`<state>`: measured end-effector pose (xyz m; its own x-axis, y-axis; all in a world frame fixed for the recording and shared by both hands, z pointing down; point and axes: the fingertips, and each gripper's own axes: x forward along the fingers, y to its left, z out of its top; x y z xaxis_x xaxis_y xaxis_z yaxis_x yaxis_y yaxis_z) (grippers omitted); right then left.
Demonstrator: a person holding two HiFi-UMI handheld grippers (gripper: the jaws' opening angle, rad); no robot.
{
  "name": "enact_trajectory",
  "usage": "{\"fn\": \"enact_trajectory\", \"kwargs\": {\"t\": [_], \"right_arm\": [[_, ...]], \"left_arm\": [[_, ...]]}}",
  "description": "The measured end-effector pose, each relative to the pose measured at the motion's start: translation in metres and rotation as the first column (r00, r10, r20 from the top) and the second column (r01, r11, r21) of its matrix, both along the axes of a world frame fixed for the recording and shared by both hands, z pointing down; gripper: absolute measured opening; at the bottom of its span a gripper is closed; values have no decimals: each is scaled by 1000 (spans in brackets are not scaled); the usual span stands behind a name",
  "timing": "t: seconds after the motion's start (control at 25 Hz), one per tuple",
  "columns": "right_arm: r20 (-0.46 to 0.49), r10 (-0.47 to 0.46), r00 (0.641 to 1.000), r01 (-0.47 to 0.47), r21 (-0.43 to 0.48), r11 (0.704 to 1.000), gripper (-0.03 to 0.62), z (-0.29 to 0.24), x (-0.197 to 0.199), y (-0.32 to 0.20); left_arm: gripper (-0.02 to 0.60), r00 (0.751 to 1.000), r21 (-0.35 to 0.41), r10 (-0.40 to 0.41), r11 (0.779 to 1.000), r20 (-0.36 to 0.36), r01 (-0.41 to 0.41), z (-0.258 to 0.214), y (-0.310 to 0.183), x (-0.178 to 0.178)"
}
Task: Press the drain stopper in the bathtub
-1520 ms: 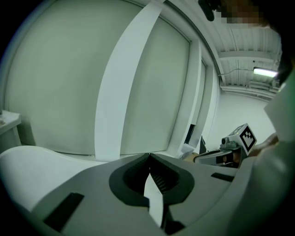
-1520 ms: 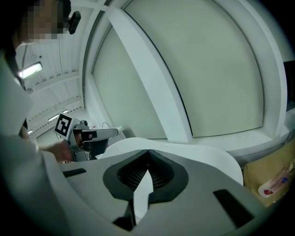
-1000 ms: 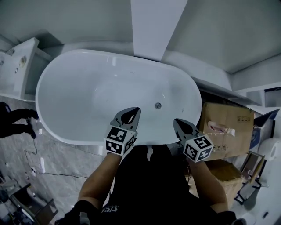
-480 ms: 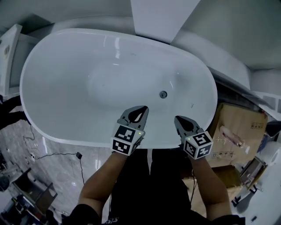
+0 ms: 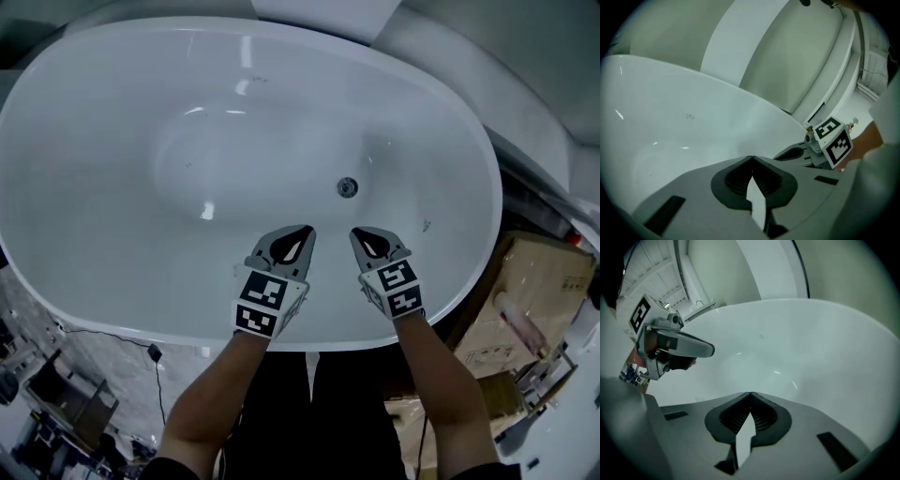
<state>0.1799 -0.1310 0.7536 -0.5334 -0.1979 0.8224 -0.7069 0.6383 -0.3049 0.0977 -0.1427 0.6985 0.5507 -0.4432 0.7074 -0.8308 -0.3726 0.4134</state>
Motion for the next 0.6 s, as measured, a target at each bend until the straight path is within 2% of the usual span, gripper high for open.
{"fn": "enact_trajectory", "kwargs": {"t": [0.28, 0.6], "right_arm": [[-84, -59, 995, 53, -77, 996, 14, 127, -3, -2], [-185, -70, 980, 45, -135, 990, 14, 223, 17, -3]], "left_arm": [[11, 998, -85, 54, 995, 32, -51, 98, 19, -16], [11, 997, -146, 73, 987, 32, -67, 170, 17, -33]]}}
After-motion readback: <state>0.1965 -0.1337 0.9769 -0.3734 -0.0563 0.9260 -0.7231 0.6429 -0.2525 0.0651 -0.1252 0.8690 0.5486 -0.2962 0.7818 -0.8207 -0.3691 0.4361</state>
